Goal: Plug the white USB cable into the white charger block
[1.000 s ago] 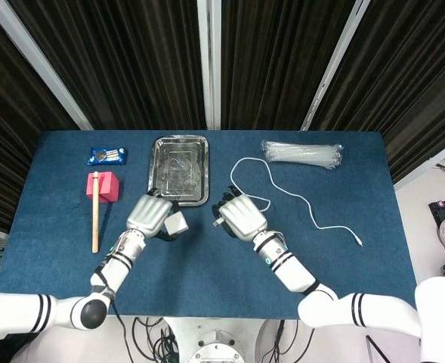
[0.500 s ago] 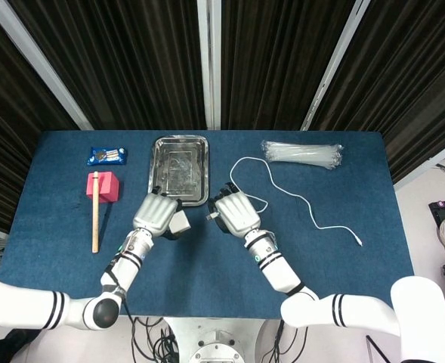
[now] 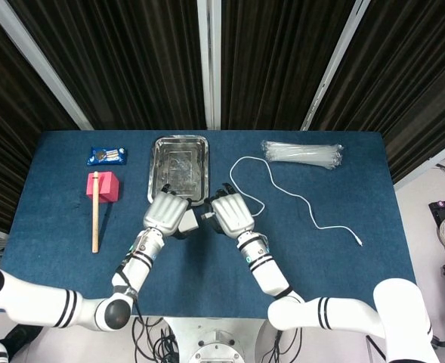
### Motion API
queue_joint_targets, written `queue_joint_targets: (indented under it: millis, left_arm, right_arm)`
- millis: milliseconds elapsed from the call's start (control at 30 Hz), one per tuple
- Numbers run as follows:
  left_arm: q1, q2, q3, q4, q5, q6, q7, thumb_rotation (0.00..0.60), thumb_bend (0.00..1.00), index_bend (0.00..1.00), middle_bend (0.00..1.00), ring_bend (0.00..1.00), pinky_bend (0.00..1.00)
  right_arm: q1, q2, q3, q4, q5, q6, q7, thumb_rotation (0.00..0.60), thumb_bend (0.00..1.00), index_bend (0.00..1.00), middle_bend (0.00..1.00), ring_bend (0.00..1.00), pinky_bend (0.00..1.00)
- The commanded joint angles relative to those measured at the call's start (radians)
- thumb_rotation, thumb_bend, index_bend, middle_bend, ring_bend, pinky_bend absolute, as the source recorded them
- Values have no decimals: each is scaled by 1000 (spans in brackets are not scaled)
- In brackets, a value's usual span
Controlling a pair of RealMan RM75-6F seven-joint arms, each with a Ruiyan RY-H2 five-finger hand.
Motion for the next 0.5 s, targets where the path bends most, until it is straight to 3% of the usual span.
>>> queue_joint_targets:
  millis: [33,500]
  left_arm:
    - [-9,-6,-2,1,-11,5,10,504,263,488,498,346,157]
    - [-38,-5,-11,3,-58,0,26,508,263,488,498,346,159]
  right_arm:
    - [5,-6,5,3,3,4,-2,600,433,572,508,285,124]
    - [15,-12,-2,0,4,17,-21,600,433,573,508,285,108]
